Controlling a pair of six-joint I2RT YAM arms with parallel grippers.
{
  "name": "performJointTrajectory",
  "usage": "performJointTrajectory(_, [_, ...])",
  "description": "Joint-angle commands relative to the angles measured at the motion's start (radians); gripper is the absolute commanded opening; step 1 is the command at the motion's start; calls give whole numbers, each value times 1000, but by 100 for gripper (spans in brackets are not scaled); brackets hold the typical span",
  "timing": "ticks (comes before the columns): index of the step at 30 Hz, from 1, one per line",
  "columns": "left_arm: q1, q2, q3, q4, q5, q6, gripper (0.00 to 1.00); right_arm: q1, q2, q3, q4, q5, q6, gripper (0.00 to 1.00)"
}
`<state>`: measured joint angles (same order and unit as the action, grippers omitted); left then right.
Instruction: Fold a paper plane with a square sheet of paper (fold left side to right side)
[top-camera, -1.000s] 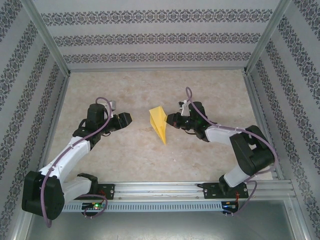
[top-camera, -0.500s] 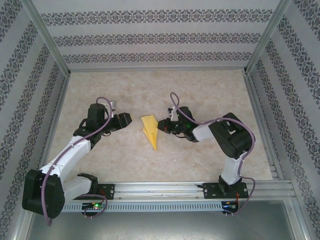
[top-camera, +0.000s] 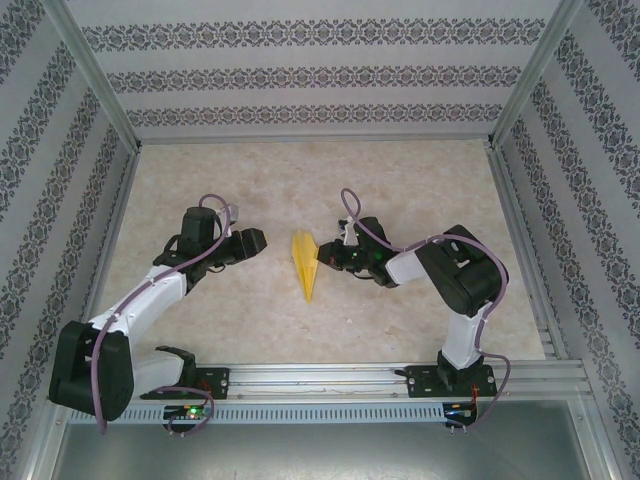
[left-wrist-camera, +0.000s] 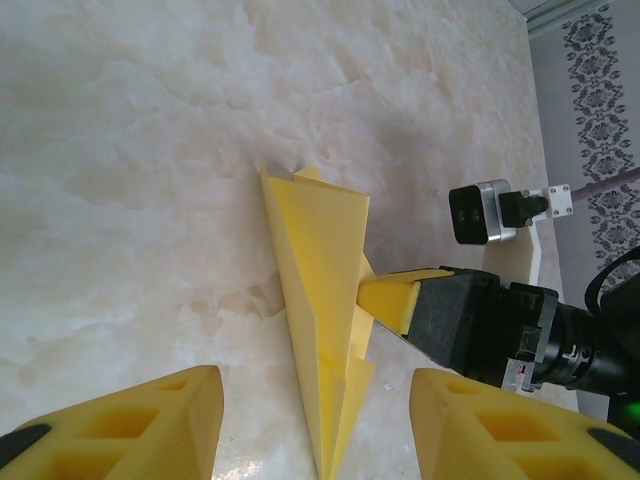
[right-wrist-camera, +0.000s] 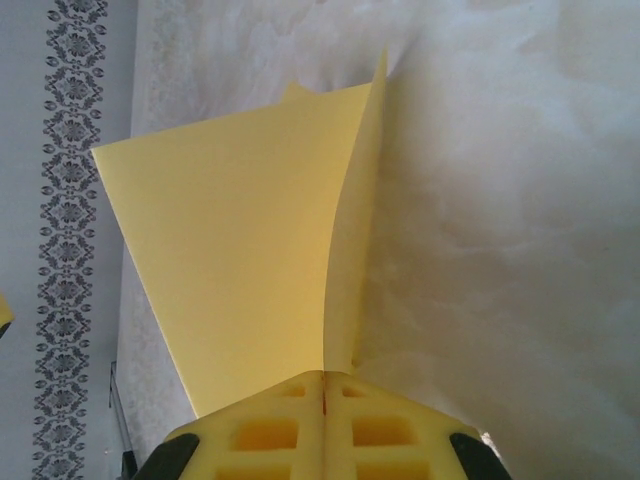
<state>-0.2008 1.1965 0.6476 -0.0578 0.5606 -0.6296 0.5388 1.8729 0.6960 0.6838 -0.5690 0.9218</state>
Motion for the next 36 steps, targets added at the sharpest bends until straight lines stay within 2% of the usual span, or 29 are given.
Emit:
performJointTrajectory(1, [9, 17, 6, 50, 31, -1, 52, -8, -34, -13, 16, 6, 1, 7])
performJointTrajectory(20, [9, 15, 18, 31, 20, 17, 57, -5, -55, -10, -26, 26, -13, 27])
performJointTrajectory(24, [11, -13, 15, 18, -12, 31, 61, -8, -90, -23, -67, 51, -31, 34])
performJointTrajectory(27, [11, -55, 10, 2, -51, 50, 64, -11, -138, -35, -128, 80, -60, 40])
performJointTrajectory(32, [16, -122, 12, -56, -116, 92, 73, -7, -273, -35, -349, 169, -178, 52])
performJointTrajectory(36, [24, -170, 15, -123, -180, 152, 80, 3, -421, -35, -562, 285, -279, 69])
